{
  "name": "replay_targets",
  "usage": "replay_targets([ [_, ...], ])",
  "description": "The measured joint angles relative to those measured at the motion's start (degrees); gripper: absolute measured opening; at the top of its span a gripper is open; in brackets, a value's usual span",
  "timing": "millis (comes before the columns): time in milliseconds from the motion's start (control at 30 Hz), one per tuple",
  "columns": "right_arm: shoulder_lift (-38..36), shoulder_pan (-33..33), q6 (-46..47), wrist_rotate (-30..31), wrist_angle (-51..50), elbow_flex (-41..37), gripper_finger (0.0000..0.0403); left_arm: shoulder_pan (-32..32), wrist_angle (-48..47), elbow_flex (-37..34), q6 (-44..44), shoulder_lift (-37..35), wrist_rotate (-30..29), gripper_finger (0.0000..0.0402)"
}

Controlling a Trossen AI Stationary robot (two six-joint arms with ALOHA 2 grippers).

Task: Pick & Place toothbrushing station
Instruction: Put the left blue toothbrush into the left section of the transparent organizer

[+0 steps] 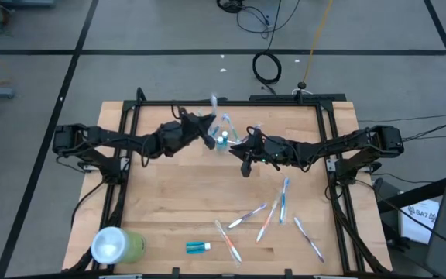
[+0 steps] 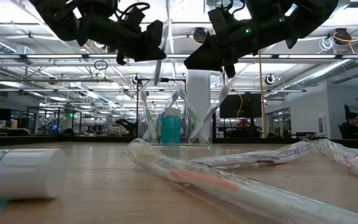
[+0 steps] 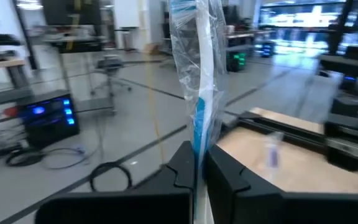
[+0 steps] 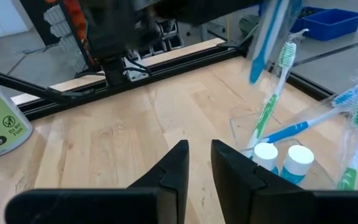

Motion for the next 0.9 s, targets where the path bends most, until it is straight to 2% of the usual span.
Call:
replay_targets([
  [200,0.00,0.00,0.00,-0.02,-0.42,0.00,0.0064,0.77,6.68,0.00,1.28,5.09,-0.87,0.0016],
  [500,-0.01,0.00,0.00,-0.04,-2.00,0.00,0.0064,0.07,22.99,0.00,4.73,16.49,-8.86,0.0012],
  [700,0.01,0.00,-0.02,-0.04,-2.02,0.00,0.0064,-2.53,22.67,-0.02,6.17,17.44,-14.08,0.0008],
  [900,0.00,-0.07,-0.01,-0.04,-2.02,0.00,0.0064,-4.37,16.40,-0.02,3.95,17.79,-20.78,0.0018],
])
